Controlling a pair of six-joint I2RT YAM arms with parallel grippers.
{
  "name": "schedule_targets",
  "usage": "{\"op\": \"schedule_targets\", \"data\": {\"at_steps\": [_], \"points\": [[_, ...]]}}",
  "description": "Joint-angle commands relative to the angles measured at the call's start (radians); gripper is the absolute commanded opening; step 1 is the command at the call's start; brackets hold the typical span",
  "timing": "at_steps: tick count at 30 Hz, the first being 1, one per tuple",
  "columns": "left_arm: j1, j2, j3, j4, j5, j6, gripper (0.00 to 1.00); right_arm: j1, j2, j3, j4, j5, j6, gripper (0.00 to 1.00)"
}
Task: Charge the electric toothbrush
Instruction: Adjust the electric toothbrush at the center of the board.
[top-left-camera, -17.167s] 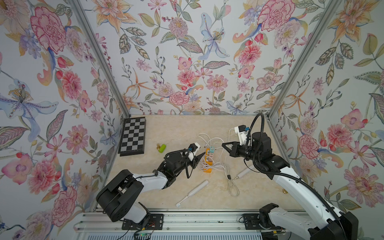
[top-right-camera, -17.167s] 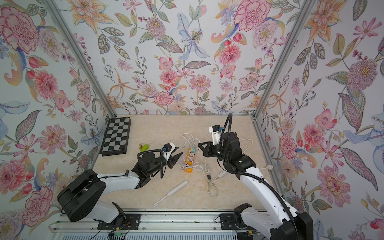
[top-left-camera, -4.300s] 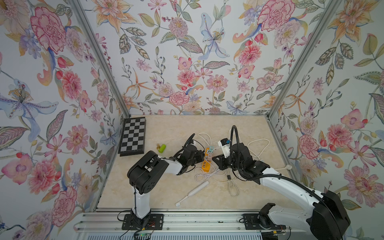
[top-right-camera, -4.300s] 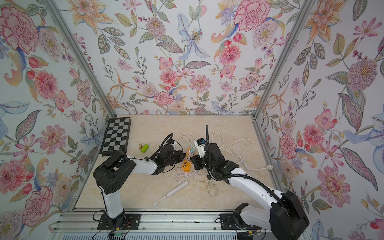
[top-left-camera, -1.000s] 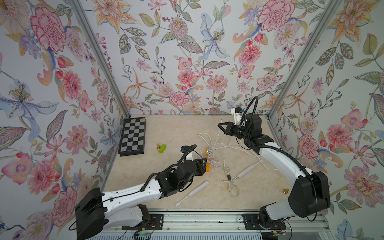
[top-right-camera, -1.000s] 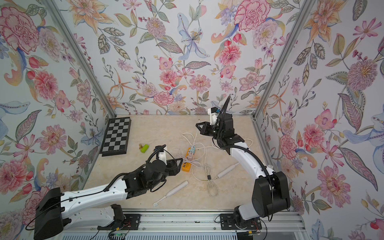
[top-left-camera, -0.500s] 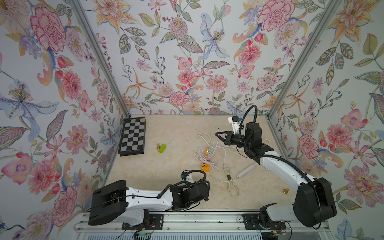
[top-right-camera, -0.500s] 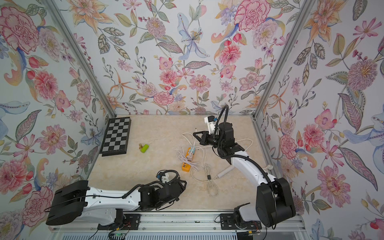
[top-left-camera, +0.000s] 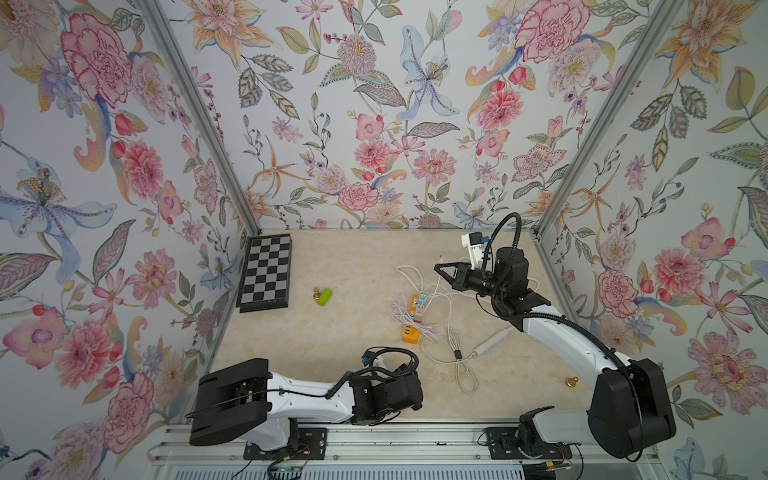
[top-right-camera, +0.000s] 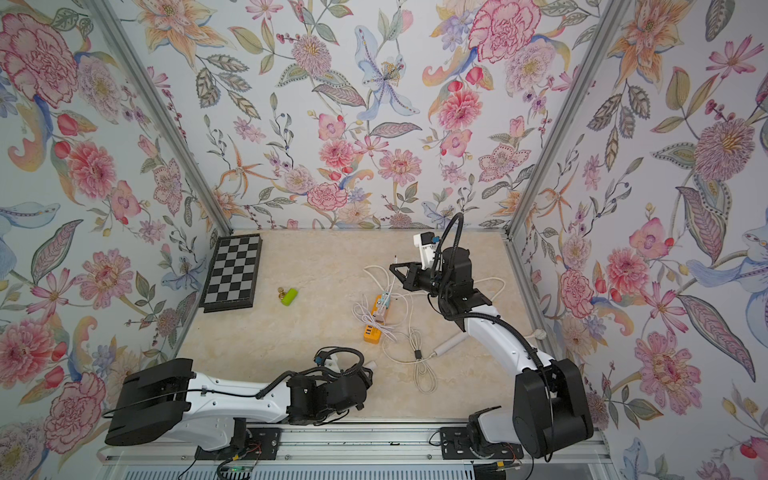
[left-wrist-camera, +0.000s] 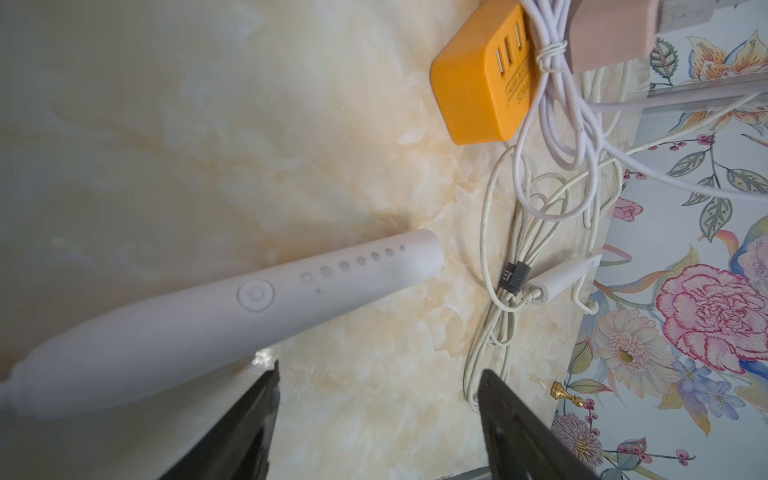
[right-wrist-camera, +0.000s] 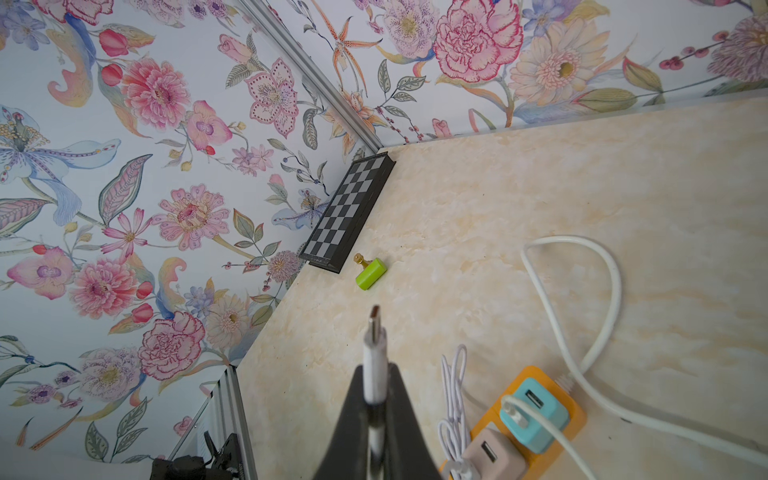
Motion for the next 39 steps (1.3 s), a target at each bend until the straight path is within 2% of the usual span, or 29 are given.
{"op": "schedule_targets", "data": {"at_steps": [1, 13, 17, 20, 26, 34, 39], "points": [[0.008, 0.005, 0.028, -0.127, -0.044, -0.483, 0.76, -0.009, -0.016, -0.011, 0.034, -0.008, 0.010, 0.00], [0.150, 0.018, 0.053, -0.250, 0.038, -0.292, 0.78, -0.024, -0.006, -0.008, 0.035, 0.010, 0.030, 0.00], [0.169, 0.013, 0.061, -0.324, 0.037, -0.273, 0.80, -0.026, 0.004, -0.005, 0.030, 0.016, 0.035, 0.00], [0.206, 0.002, 0.025, -0.293, 0.056, -0.254, 0.81, -0.025, 0.017, 0.003, 0.030, 0.015, 0.044, 0.00], [0.278, -0.046, 0.004, -0.390, 0.015, -0.209, 0.82, -0.026, 0.017, 0.018, 0.011, 0.031, 0.034, 0.00], [0.376, -0.078, -0.051, -0.367, 0.003, -0.118, 0.86, -0.025, 0.035, 0.036, 0.007, 0.034, 0.042, 0.00], [0.432, -0.086, -0.057, -0.386, -0.033, -0.075, 0.84, -0.024, 0.038, 0.047, -0.005, 0.043, 0.043, 0.00]]}}
